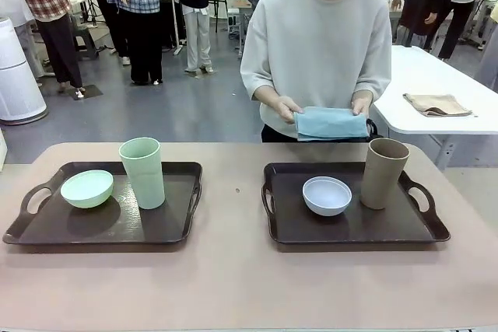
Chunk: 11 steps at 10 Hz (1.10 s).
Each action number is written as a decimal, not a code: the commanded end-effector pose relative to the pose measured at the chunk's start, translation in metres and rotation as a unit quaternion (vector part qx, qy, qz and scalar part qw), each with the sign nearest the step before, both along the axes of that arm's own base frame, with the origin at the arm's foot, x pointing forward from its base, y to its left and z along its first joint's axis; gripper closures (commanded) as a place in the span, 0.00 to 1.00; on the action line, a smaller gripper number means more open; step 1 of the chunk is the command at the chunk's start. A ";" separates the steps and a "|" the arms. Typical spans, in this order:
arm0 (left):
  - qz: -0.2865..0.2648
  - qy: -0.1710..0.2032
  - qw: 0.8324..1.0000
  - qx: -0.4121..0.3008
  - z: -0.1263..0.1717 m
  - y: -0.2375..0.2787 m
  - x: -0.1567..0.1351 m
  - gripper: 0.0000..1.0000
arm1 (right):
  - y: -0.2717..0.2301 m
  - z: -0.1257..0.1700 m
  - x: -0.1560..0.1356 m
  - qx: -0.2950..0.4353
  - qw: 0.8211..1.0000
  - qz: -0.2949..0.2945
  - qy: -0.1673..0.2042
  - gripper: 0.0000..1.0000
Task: Set up a tray with a mat and arrange the tableware.
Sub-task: Pick up the Picnic Bowl and Reusable plastic cup from the Handle tray in front of the human's position and hold them in the air.
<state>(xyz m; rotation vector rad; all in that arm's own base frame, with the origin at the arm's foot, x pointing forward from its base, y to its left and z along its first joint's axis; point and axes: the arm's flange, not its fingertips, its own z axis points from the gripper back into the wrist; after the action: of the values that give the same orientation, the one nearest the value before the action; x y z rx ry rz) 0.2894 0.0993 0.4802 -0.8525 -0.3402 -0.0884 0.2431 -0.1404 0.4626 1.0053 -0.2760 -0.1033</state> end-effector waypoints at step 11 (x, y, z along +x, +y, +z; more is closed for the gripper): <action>-0.003 -0.007 1.000 -0.003 0.000 0.000 0.001 0.00 | -0.003 0.000 -0.002 0.010 1.000 0.002 -0.009 0.00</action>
<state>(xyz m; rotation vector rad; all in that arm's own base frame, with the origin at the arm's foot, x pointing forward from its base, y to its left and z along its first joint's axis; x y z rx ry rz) 0.2900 0.0975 0.4808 -0.8488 -0.3393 -0.0889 0.2391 -0.1422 0.4633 1.0052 -0.2752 -0.1112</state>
